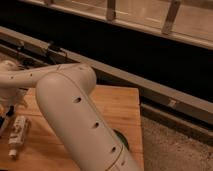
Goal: Place the bottle in the ceramic bowl
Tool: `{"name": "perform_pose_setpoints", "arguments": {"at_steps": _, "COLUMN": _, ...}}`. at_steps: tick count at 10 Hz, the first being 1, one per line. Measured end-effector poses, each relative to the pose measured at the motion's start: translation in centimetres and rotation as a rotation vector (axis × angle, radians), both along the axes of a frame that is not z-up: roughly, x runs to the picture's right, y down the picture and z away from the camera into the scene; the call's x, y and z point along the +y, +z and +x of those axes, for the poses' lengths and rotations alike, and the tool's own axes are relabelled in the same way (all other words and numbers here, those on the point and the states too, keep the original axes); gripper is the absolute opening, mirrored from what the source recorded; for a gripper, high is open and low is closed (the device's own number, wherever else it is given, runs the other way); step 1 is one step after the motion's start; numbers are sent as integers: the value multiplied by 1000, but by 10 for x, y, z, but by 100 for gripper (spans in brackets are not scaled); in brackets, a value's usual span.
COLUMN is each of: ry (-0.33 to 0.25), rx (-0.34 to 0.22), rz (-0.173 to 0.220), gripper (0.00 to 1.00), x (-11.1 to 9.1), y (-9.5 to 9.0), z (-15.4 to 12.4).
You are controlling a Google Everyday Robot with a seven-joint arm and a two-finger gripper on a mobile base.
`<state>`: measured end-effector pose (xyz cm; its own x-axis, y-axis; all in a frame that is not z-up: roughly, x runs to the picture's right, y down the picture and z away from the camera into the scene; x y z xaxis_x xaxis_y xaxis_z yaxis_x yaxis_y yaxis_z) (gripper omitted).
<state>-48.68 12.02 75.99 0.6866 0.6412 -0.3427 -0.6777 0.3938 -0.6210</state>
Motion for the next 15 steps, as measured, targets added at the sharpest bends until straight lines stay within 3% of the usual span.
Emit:
{"name": "perform_pose_setpoints", "arguments": {"at_steps": 5, "ry": -10, "rx": 7, "rz": -3, "gripper": 65, "x": 4, "y": -2, "z": -3}}
{"name": "perform_pose_setpoints", "arguments": {"at_steps": 7, "ry": -34, "rx": 22, "rz": -22, "gripper": 65, "x": 15, "y": -2, "z": 0}}
{"name": "perform_pose_setpoints", "arguments": {"at_steps": 10, "ry": -1, "rx": 38, "rz": -57, "gripper": 65, "x": 31, "y": 2, "z": 17}}
{"name": "perform_pose_setpoints", "arguments": {"at_steps": 15, "ry": 5, "rx": 30, "rz": -96, "gripper": 65, "x": 50, "y": 6, "z": 3}}
